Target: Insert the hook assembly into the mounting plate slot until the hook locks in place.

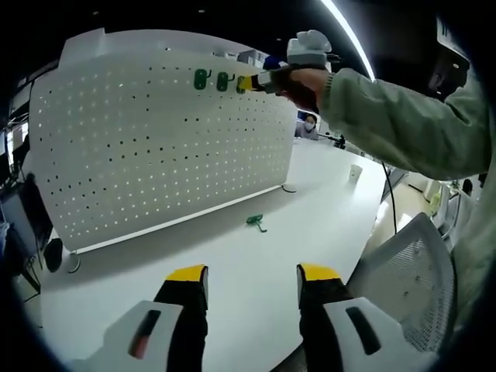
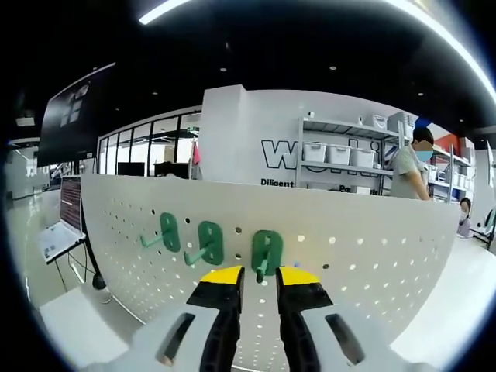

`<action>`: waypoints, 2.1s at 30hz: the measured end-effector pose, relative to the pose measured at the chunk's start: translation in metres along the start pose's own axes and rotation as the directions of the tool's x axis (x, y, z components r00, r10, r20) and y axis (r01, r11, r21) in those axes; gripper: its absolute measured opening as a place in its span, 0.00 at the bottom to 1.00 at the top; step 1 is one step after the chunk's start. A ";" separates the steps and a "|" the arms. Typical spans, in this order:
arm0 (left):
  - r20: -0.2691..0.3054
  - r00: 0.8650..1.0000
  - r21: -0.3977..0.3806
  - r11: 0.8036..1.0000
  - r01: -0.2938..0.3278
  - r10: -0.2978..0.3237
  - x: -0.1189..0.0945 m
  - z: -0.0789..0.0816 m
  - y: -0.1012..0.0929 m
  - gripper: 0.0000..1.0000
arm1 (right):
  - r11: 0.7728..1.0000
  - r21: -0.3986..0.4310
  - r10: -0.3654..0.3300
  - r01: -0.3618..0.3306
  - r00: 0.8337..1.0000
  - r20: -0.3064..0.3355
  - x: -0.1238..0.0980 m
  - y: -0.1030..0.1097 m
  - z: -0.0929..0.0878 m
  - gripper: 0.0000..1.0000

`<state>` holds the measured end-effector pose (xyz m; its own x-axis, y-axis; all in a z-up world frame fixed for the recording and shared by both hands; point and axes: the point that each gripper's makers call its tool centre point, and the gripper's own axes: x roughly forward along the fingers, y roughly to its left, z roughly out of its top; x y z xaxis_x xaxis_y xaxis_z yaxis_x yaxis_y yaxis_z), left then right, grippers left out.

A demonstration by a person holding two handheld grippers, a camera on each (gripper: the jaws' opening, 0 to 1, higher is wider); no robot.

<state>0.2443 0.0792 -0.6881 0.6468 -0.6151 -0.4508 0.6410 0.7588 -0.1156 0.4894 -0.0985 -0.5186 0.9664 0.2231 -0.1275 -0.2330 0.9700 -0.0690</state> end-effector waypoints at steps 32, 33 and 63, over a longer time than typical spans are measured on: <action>0.008 1.000 0.025 1.000 -0.001 0.001 -0.008 0.005 -0.009 0.48 | 0.996 0.021 0.083 -0.081 0.992 -0.091 -0.053 0.028 -0.053 0.28; 0.009 1.000 0.027 1.000 0.000 0.000 -0.008 0.006 -0.009 0.48 | 0.996 0.021 0.086 -0.085 0.992 -0.095 -0.055 0.029 -0.056 0.29; 0.029 0.999 0.051 0.998 -0.023 0.021 -0.025 0.011 -0.015 0.48 | 0.981 0.037 0.196 -0.193 0.952 -0.235 -0.122 0.071 -0.131 0.33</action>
<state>0.2230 0.0805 -0.6654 0.6720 -0.6046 -0.4276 0.6464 0.7606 -0.0595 0.3404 -0.0697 -0.6372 0.8491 0.3798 -0.3670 -0.4105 0.9119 -0.0060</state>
